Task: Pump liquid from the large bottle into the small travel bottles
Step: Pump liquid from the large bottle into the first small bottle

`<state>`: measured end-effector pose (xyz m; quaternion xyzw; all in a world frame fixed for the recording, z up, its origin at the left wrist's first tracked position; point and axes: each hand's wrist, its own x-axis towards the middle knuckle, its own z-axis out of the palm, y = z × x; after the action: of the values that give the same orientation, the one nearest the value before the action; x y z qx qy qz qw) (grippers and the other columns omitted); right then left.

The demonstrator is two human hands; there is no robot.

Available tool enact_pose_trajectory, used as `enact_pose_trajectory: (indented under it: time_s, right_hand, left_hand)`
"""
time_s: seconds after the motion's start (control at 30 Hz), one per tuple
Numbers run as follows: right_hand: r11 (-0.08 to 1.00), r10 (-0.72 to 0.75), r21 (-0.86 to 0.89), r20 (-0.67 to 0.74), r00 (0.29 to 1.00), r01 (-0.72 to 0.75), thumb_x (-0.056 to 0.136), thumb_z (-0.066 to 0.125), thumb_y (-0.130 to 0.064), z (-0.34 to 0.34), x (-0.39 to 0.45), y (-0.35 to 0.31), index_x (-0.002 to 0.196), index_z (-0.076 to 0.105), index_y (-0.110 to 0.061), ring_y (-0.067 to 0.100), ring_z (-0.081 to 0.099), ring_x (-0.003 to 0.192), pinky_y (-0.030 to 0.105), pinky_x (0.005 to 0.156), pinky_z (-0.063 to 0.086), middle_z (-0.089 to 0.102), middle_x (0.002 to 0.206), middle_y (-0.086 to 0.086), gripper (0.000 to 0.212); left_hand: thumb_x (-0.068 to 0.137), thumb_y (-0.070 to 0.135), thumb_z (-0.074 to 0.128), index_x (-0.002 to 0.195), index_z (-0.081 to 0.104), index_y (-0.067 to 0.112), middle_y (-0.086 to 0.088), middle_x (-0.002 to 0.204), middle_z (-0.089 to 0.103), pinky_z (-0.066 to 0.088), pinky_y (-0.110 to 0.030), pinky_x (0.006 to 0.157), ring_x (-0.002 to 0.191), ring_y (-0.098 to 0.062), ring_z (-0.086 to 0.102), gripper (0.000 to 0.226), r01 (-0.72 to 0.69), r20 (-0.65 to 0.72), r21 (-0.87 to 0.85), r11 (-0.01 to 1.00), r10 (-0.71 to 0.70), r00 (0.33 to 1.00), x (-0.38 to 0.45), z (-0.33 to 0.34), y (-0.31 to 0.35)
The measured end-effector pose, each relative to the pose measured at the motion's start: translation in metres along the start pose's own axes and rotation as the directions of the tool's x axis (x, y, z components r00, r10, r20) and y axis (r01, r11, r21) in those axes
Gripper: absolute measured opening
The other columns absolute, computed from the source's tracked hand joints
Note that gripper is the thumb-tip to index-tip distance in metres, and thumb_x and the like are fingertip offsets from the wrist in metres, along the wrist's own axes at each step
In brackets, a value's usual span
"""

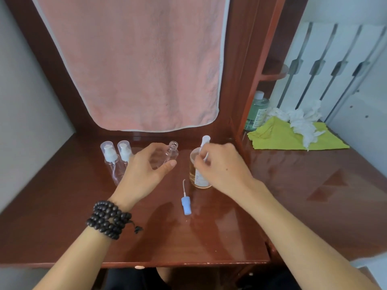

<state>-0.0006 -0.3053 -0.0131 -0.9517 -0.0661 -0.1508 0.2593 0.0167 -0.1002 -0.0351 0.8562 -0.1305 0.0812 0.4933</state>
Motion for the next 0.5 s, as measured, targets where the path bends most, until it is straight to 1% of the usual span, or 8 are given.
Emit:
enact_pose_trajectory:
  time_s: [0.07, 0.1, 0.17, 0.2, 0.23, 0.3, 0.4, 0.5]
  right_hand:
    - [0.998, -0.059, 0.019, -0.101, 0.993, 0.061, 0.092, 0.061, -0.016, -0.018, 0.018, 0.01, 0.086, 0.071, -0.016, 0.023, 0.06, 0.07, 0.038, 0.068, 0.052, 0.07, 0.076, -0.001, 0.011]
    - [0.994, -0.106, 0.017, -0.09, 0.99, 0.108, 0.091, 0.061, -0.008, -0.025, 0.028, 0.017, 0.098, 0.074, -0.016, 0.019, 0.059, 0.076, 0.038, 0.075, 0.053, 0.07, 0.086, -0.001, 0.017]
    - [0.984, -0.169, -0.047, 0.085, 0.982, 0.173, 0.093, 0.062, -0.002, -0.032, 0.046, 0.032, 0.129, 0.071, -0.018, 0.021, 0.059, 0.104, 0.042, 0.098, 0.048, 0.068, 0.119, 0.001, 0.04]
    - [0.979, -0.173, -0.082, 0.167, 0.971, 0.188, 0.095, 0.064, -0.005, -0.032, 0.053, 0.038, 0.136, 0.068, -0.021, 0.024, 0.056, 0.118, 0.046, 0.107, 0.042, 0.066, 0.131, 0.0, 0.045]
    - [0.974, -0.18, -0.099, 0.212, 0.961, 0.204, 0.097, 0.064, -0.01, -0.031, 0.057, 0.043, 0.137, 0.068, -0.023, 0.025, 0.054, 0.127, 0.05, 0.111, 0.039, 0.066, 0.136, -0.001, 0.042]
    - [0.97, -0.216, -0.068, 0.213, 0.953, 0.235, 0.1, 0.063, -0.015, -0.024, 0.062, 0.049, 0.131, 0.073, -0.021, 0.024, 0.057, 0.131, 0.053, 0.111, 0.04, 0.07, 0.135, -0.001, 0.033]
    - [0.971, -0.236, -0.003, 0.162, 0.958, 0.24, 0.098, 0.066, -0.016, -0.021, 0.063, 0.048, 0.123, 0.077, -0.017, 0.024, 0.065, 0.123, 0.05, 0.107, 0.045, 0.076, 0.125, 0.003, 0.027]
    - [0.966, -0.257, 0.008, 0.12, 0.959, 0.258, 0.096, 0.069, -0.02, -0.02, 0.063, 0.048, 0.109, 0.083, -0.019, 0.023, 0.07, 0.098, 0.049, 0.094, 0.051, 0.079, 0.1, 0.004, 0.018]
  left_hand:
    - [0.083, 0.034, 0.074, 0.111, 0.062, 0.033, 0.022, 0.101, 0.069, 0.049, -0.016, 0.086, 0.098, 0.007, 0.062, 0.03, -0.013, 0.016, 0.047, 0.999, 0.012, 1.0, 0.005, 0.009, 0.002]
    - [0.083, 0.034, 0.075, 0.11, 0.063, 0.033, 0.02, 0.099, 0.069, 0.05, -0.016, 0.084, 0.097, 0.007, 0.063, 0.029, -0.017, 0.026, 0.061, 0.998, 0.016, 1.0, 0.007, 0.013, 0.004]
    - [0.083, 0.033, 0.076, 0.11, 0.064, 0.03, 0.018, 0.097, 0.07, 0.051, -0.017, 0.083, 0.094, 0.005, 0.063, 0.03, -0.02, 0.042, 0.068, 0.997, 0.017, 0.999, 0.009, 0.022, 0.005]
    - [0.083, 0.033, 0.076, 0.11, 0.064, 0.029, 0.016, 0.096, 0.07, 0.052, -0.017, 0.084, 0.094, 0.004, 0.063, 0.03, -0.021, 0.046, 0.068, 0.997, 0.018, 0.999, 0.01, 0.025, 0.005]
    - [0.082, 0.033, 0.076, 0.11, 0.064, 0.029, 0.015, 0.096, 0.07, 0.052, -0.019, 0.085, 0.094, 0.003, 0.063, 0.03, -0.019, 0.05, 0.069, 0.997, 0.015, 0.999, 0.011, 0.027, 0.004]
    - [0.082, 0.034, 0.076, 0.11, 0.064, 0.029, 0.014, 0.097, 0.07, 0.053, -0.02, 0.086, 0.094, 0.001, 0.064, 0.031, -0.011, 0.051, 0.071, 0.997, 0.007, 0.999, 0.012, 0.029, 0.001]
    - [0.081, 0.035, 0.076, 0.111, 0.064, 0.028, 0.014, 0.097, 0.07, 0.052, -0.02, 0.086, 0.096, 0.001, 0.065, 0.032, -0.003, 0.047, 0.072, 0.997, 0.0, 0.999, 0.015, 0.029, -0.003]
    - [0.081, 0.034, 0.077, 0.112, 0.064, 0.027, 0.014, 0.099, 0.07, 0.049, -0.012, 0.084, 0.097, 0.001, 0.065, 0.034, 0.004, 0.044, 0.075, 0.997, -0.008, 0.999, 0.016, 0.028, -0.005]
